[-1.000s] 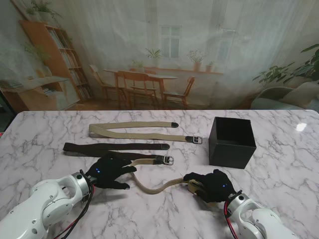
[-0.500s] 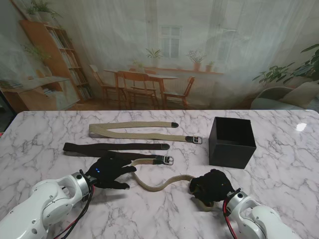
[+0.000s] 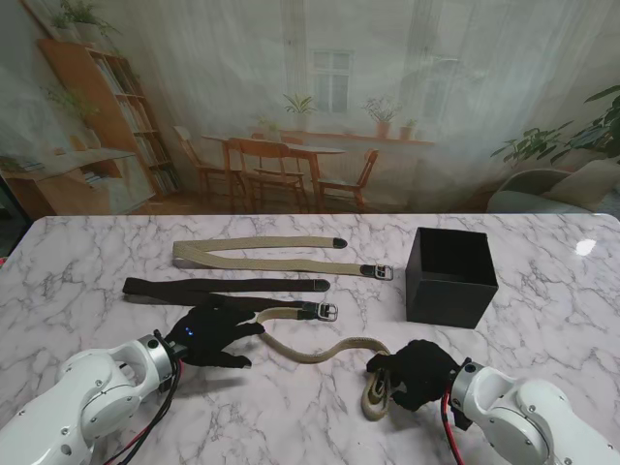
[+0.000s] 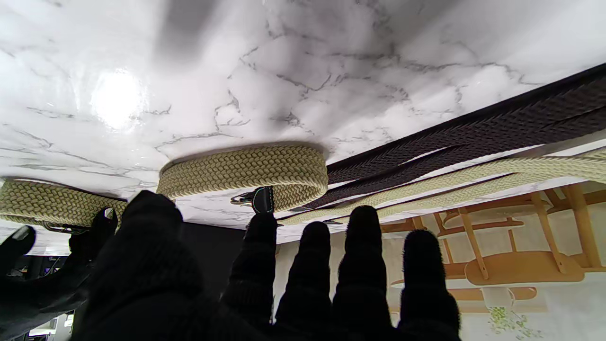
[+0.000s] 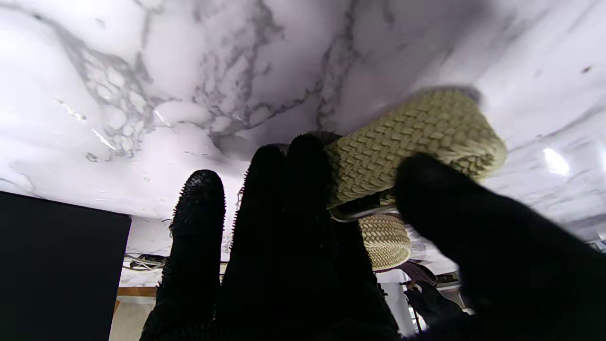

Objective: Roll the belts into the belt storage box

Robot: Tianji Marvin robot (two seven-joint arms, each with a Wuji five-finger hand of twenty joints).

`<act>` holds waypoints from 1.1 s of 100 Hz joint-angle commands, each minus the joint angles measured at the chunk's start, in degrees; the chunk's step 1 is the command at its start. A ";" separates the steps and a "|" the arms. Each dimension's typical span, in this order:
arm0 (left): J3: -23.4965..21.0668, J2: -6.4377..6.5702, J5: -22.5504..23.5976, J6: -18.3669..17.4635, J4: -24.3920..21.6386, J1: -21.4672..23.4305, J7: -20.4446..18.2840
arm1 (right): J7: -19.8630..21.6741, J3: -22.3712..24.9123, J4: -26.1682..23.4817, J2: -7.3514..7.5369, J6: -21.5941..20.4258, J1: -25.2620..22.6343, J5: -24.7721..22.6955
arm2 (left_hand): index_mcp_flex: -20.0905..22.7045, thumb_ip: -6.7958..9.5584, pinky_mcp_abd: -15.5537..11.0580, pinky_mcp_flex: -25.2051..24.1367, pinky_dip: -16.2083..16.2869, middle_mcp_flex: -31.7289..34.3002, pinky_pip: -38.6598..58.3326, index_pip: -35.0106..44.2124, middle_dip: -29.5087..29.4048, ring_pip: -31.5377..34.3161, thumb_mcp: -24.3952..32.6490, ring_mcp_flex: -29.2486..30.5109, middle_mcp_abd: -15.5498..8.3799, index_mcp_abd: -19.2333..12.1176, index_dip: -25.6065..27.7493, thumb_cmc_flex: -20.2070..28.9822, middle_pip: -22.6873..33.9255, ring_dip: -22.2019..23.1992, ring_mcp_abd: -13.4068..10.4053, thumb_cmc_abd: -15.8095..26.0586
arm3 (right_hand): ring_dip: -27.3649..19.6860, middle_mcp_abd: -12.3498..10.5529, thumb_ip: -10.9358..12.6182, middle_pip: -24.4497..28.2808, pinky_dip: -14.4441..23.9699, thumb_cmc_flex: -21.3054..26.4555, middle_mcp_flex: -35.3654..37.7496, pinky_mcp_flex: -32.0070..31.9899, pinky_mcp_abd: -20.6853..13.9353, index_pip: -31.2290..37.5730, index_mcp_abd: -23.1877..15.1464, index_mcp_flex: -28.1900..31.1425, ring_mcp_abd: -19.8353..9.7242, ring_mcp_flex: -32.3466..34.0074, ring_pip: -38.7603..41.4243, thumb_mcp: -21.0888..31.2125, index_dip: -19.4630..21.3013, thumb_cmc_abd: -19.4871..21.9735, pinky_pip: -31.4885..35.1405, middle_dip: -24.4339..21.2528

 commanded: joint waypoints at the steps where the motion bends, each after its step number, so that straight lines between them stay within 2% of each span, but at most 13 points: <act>1: 0.02 -0.11 -0.03 0.10 0.02 0.20 -0.81 | -1.43 -0.64 1.04 0.22 0.47 -0.52 -1.88 | 0.77 -1.22 2.13 -1.08 -0.66 -1.66 -1.75 0.32 -0.37 -1.26 -0.63 -0.85 0.75 1.30 0.37 0.51 -0.44 -0.40 0.31 2.22 | -1.37 -5.38 1.62 -6.94 -0.98 4.66 -3.42 0.33 -2.39 7.75 8.80 2.48 -4.45 -0.69 -3.21 7.11 4.62 -3.21 -0.34 -1.01; 11: -0.06 -0.11 0.04 0.15 -0.03 0.27 -0.82 | -5.04 -1.67 2.18 0.25 1.24 -0.11 -6.01 | 0.80 -1.22 2.09 -1.06 -0.65 -1.59 -1.74 0.34 -0.36 -1.26 -0.63 -0.86 0.72 1.34 0.38 0.57 -0.41 -0.39 0.37 2.28 | -0.80 -7.67 -0.47 -4.86 -0.82 11.47 1.57 3.38 -3.43 12.02 4.45 6.29 -5.01 3.07 -1.50 5.79 5.85 -3.48 1.16 -0.23; 17: -0.08 -0.11 0.05 0.19 -0.05 0.30 -0.82 | -9.09 -2.69 3.76 0.18 1.98 0.38 -7.48 | 0.81 -1.22 2.10 -1.07 -0.65 -1.63 -1.73 0.35 -0.36 -1.25 -0.64 -0.84 0.77 1.30 0.38 0.59 -0.42 -0.39 0.42 2.27 | 0.08 -8.11 -8.43 -1.48 -0.54 13.23 5.49 4.86 -3.00 15.77 -1.69 10.16 -4.24 5.90 0.78 0.45 6.37 -5.73 2.94 2.74; 21: -0.07 -0.11 0.06 0.22 -0.05 0.32 -0.80 | -11.95 -3.41 5.00 0.14 2.36 0.82 -8.36 | 0.84 -1.22 2.07 -1.05 -0.64 -1.56 -1.73 0.36 -0.36 -1.22 -0.65 -0.77 0.73 1.32 0.39 0.57 -0.40 -0.38 0.46 2.31 | 1.58 -7.75 -10.42 0.33 -0.08 13.34 7.48 5.28 -2.22 20.53 -5.70 11.24 -3.45 7.48 2.71 -2.60 1.81 -5.41 4.35 5.25; 27: -0.06 -0.12 0.01 0.25 -0.05 0.32 -0.86 | -14.33 -4.01 5.98 0.14 3.10 1.12 -9.44 | 0.80 -1.23 2.14 -1.07 -0.64 -1.65 -1.72 0.35 -0.37 -1.25 -0.68 -0.82 0.71 1.32 0.38 0.50 -0.43 -0.38 0.40 2.33 | 4.70 -5.54 -11.57 6.74 1.57 10.77 7.29 4.43 -0.37 27.71 -12.00 11.64 -0.93 9.03 5.00 -7.38 -1.15 -2.54 5.24 10.48; 34: -0.06 -0.11 -0.01 0.25 -0.08 0.33 -1.00 | -15.43 -4.44 6.60 0.00 3.87 1.23 -8.94 | 0.81 -1.23 2.18 -1.11 -0.64 -1.61 -1.73 0.36 -0.37 -1.28 -0.68 -0.87 0.77 1.32 0.38 0.50 -0.42 -0.39 0.36 2.34 | 8.20 -1.78 -12.41 12.93 3.66 9.99 3.13 1.97 3.98 32.43 -17.83 12.58 2.59 8.37 6.24 -11.64 -0.20 -0.87 5.08 15.80; 47: -0.09 -0.11 0.01 0.20 -0.06 0.35 -0.94 | -16.00 -4.58 6.67 -0.11 4.74 0.97 -8.74 | 0.81 -1.23 2.12 -1.12 -0.63 -1.67 -1.73 0.36 -0.37 -1.27 -0.68 -0.88 0.71 1.33 0.39 0.48 -0.43 -0.38 0.38 2.34 | 12.66 1.63 -12.35 13.41 6.99 6.44 -8.00 -1.65 11.57 34.12 -23.83 15.98 6.17 3.91 6.44 -15.22 4.75 1.05 3.62 17.62; 59: -0.10 -0.11 0.03 0.26 -0.02 0.38 -0.84 | -16.40 -4.56 6.65 -0.18 4.99 0.75 -8.64 | 0.79 -1.24 2.09 -1.13 -0.65 -1.68 -1.76 0.35 -0.37 -1.26 -0.70 -0.87 0.74 1.33 0.39 0.41 -0.43 -0.37 0.40 2.33 | 13.61 5.35 -12.15 8.79 8.79 4.75 -21.18 -2.83 15.12 35.35 -23.95 18.76 6.96 -1.64 5.88 -16.18 5.10 0.33 2.29 13.90; 67: -0.14 -0.10 0.07 0.25 -0.03 0.42 -0.86 | -16.21 -4.57 6.59 -0.23 5.04 0.67 -8.23 | 0.85 -1.23 2.03 -1.16 -0.66 -1.62 -1.80 0.38 -0.36 -1.29 -0.68 -0.91 0.73 1.32 0.40 0.40 -0.42 -0.39 0.43 2.35 | 11.61 8.60 -12.12 8.03 9.40 4.34 -26.30 -3.26 16.32 36.63 -22.68 19.53 8.30 -5.58 3.80 -15.93 1.95 -0.24 0.87 10.09; 79: -0.29 -0.10 0.20 0.20 -0.11 0.52 -0.83 | -16.08 -4.64 6.82 -0.28 4.83 0.89 -7.52 | 1.00 -1.24 2.10 -1.12 -0.65 -1.62 -1.79 0.45 -0.37 -1.28 -0.71 -0.86 0.75 1.28 0.43 0.35 -0.45 -0.38 0.40 2.39 | 7.64 10.94 -12.09 5.02 8.30 4.30 -34.38 -3.70 16.75 41.89 -19.11 20.65 9.52 -9.60 0.50 -14.83 -1.48 -0.69 -1.19 5.52; 91: -0.53 -0.09 0.42 0.00 -0.20 0.60 -0.65 | -13.64 -3.88 6.15 -0.36 4.27 0.99 -5.92 | 1.12 -1.25 2.09 -1.16 -0.65 -1.57 -1.82 0.51 -0.37 -1.30 -0.73 -0.90 0.63 1.16 0.46 0.26 -0.45 -0.39 0.39 2.40 | 6.63 10.83 -12.03 3.79 7.27 4.56 -35.02 -4.34 16.92 43.26 -17.79 20.74 10.17 -10.28 -0.21 -14.16 -3.00 -0.92 -2.72 4.58; 99: -0.59 -0.10 0.53 -0.02 -0.15 0.60 -0.37 | -12.27 -3.50 5.90 -0.29 3.87 1.34 -5.65 | 1.16 -1.23 2.10 -1.13 -0.64 -1.59 -1.83 0.52 -0.37 -1.29 -0.65 -0.88 0.66 1.24 0.48 0.40 -0.46 -0.38 0.39 2.46 | 5.91 9.51 -12.03 2.90 6.46 4.85 -34.04 -4.73 17.08 43.84 -16.67 21.35 10.05 -10.32 -0.71 -13.59 -4.01 -1.30 -3.62 3.99; 110: -0.60 -0.12 0.58 0.06 -0.02 0.63 0.00 | -11.37 -3.50 6.15 -0.30 3.90 2.05 -4.95 | 1.17 -1.24 2.10 -1.14 -0.64 -1.60 -1.85 0.53 -0.37 -1.31 -0.70 -0.90 0.78 1.20 0.49 0.33 -0.47 -0.39 0.35 2.42 | 5.52 7.54 -12.01 3.40 5.73 5.51 -25.77 -4.62 17.32 44.64 -13.75 22.26 9.13 -9.00 -0.48 -12.53 -5.13 -2.11 -3.66 3.94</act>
